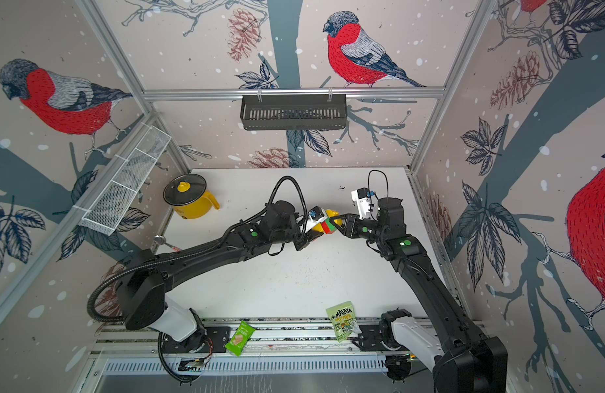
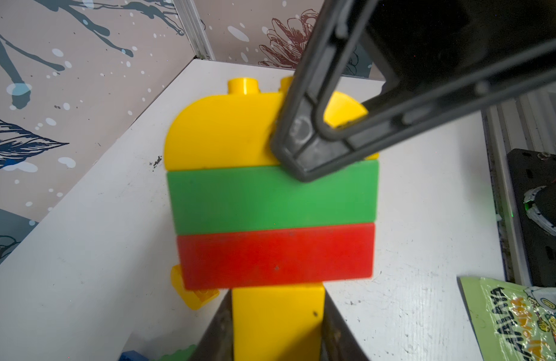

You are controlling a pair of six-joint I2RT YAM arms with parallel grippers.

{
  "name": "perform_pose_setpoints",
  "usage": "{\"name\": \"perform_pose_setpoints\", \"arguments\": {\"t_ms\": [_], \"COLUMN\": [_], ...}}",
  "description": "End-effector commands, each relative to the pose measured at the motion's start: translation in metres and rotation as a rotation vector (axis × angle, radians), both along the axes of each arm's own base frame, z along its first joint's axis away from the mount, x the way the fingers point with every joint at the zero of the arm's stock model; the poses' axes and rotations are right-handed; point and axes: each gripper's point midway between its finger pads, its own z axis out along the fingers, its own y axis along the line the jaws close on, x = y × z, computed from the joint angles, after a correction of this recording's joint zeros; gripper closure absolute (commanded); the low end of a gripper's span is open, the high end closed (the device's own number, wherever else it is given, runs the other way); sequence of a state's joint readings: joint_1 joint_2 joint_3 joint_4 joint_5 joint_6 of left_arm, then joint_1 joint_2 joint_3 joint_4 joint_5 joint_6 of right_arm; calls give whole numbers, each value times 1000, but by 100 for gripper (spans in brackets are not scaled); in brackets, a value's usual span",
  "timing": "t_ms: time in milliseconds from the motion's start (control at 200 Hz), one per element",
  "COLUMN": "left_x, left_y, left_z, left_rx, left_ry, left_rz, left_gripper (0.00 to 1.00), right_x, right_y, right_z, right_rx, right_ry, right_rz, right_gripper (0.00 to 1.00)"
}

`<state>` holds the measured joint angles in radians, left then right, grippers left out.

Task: Assemble an ice cream with lego
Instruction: Adjust the lego brick.

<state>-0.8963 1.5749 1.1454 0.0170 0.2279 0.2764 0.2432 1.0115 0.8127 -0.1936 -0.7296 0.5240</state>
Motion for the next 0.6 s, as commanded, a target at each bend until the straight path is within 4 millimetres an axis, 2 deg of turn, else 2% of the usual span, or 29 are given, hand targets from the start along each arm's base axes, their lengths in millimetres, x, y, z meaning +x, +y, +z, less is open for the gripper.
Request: {"name": "perform_pose_setpoints", "arguments": {"t_ms": [0,155,220,280,385,465,595], "left_x": [-25,-26,-26,-24,-22,-20,-17], "left_y": [-32,-33,-34,-35,-36,-35,-34], "left_z": [68,74,75,73,64,57,52], "left_rx": [-243,-284,-292,-286,-258,-238,-232], "left_ry": [-123,-127,-128,-128,-120,-112,-104], "left_rz": [-196,-197,-197,-192,-186,-176,-151], "left_gripper": [73,73,73,73,73,73,73], "right_x": [2,1,1,1,2,4,7], "right_y": [3,6,6,5,2,-2,-7], "right_z": [7,12,15,18,28,40,51], "right_rx": [11,19,13,5,-5,-10,2], "right_ry": [-19,-30,-36,-45,-75,-112,-150], "right_rz": [-1,4,1,-4,-17,-46,-78], "right_gripper": [66,62,55,49,45,45,50]}}
